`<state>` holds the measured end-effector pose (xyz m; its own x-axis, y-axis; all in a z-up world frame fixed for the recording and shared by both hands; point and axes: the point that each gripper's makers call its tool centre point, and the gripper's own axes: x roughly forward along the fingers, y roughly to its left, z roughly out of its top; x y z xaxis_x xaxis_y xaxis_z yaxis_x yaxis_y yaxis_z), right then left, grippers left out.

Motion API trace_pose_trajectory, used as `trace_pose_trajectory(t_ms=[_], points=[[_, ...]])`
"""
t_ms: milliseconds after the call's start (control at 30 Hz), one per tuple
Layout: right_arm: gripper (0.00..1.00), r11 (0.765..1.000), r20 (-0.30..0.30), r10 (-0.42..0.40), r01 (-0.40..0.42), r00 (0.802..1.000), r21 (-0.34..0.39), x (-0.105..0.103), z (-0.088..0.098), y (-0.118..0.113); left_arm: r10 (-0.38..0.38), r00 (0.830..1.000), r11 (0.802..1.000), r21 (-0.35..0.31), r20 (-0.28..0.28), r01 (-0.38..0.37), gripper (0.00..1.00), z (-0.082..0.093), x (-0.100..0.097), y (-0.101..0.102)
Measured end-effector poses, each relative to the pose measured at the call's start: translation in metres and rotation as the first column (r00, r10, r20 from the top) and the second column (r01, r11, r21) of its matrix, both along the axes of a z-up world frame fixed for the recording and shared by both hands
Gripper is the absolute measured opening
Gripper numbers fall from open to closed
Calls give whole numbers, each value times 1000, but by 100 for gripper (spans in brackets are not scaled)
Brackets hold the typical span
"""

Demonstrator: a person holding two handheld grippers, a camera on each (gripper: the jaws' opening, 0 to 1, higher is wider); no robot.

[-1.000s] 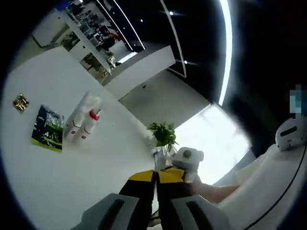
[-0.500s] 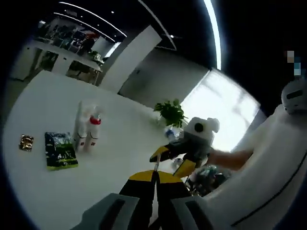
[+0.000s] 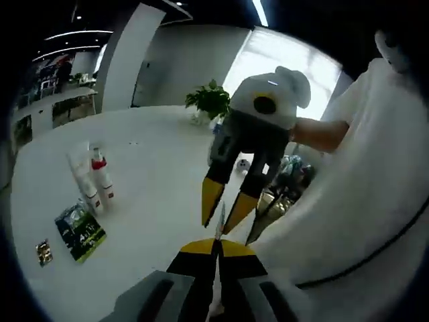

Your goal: Arrange the skincare products in the storage area until every visible bottle or jar stands upright without overlapping.

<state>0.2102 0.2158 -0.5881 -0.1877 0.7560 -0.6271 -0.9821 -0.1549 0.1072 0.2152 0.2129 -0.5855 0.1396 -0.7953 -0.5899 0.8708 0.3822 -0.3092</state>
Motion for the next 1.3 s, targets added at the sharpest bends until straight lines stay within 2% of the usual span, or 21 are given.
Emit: trace_pose_trajectory(t_ms=[33, 133, 167, 233, 300, 367, 433, 500, 533, 600, 633, 767, 800, 833, 900, 967, 1000, 1067, 1133, 1200, 1300], points=[[4, 1000, -57, -18, 18, 998, -2, -4, 2, 1, -9, 1000, 1000, 6, -3, 9, 1, -1, -1, -1], [2, 1000, -24, -13, 13, 1000, -11, 0, 0, -2, -6, 1000, 1000, 0, -1, 6, 1, 1, 0, -2], [2, 999, -61, -43, 43, 997, -8, 2, 1, -3, -3, 1000, 1000, -7, -4, 3, 1, 2, 1, -2], [2, 997, -64, -72, 73, 995, 13, 8, 4, -3, 41, 999, 999, -31, 3, -41, 2, 5, 7, 0], [2, 993, -123, -103, 108, 987, 38, 11, 9, -3, 90, 996, 994, -70, 25, -88, 9, 11, 14, 2], [2, 984, -174, -130, 148, 976, 95, 15, 19, 0, 180, 983, 978, -109, 27, -176, 26, 14, 25, 13], [2, 972, -239, -153, 189, 959, 139, 18, 27, 1, 213, 977, 966, -147, -9, -212, 27, 17, 24, 18], [2, 959, -294, -159, 218, 942, 180, 19, 35, 4, 261, 965, 941, -213, -37, -263, 27, 25, 25, 23], [2, 952, -316, -155, 227, 936, 204, 19, 38, 6, 302, 951, 919, -248, -61, -307, 27, 28, 26, 27], [2, 936, -357, -141, 242, 923, 256, 18, 47, 12, 336, 936, 891, -289, -101, -351, 27, 31, 23, 30], [2, 927, -396, -131, 253, 909, 276, 17, 51, 17, 360, 926, 868, -322, -118, -378, 27, 35, 20, 32], [2, 918, -451, -58, 225, 891, 326, 7, 59, 35, 429, 888, 798, -393, -164, -458, 22, 43, 10, 38], [2, 920, -469, -40, 215, 882, 328, 4, 59, 40, 458, 870, 772, -406, -180, -490, 18, 44, 7, 42], [2, 922, -462, -36, 208, 886, 327, 4, 57, 47, 470, 863, 760, -412, -186, -502, 15, 44, 4, 45], [2, 927, -465, -6, 180, 886, 330, 0, 58, 57, 516, 834, 724, -420, -195, -546, 12, 43, -1, 55], [2, 928, -465, 6, 167, 885, 332, 0, 57, 66, 521, 828, 711, -433, -205, -554, 3, 46, -8, 61], [2, 929, -469, 15, 161, 883, 333, -1, 58, 69, 552, 806, 687, -432, -212, -584, 3, 48, -8, 66], [2, 931, -475, 28, 150, 880, 334, -4, 59, 75, 552, 812, 697, -431, -189, -573, 2, 49, -11, 67], [3, 937, -453, 48, 116, 890, 328, -9, 57, 79, 561, 807, 704, -407, -183, -582, 1, 47, -13, 71], [4, 942, -461, 45, 117, 886, 315, -10, 55, 81, 559, 808, 711, -396, -183, -581, 1, 46, -13, 73], [14, 942, -458, 34, 124, 888, 311, -10, 54, 81, 540, 823, 730, -388, -177, -562, 1, 46, -14, 72]])
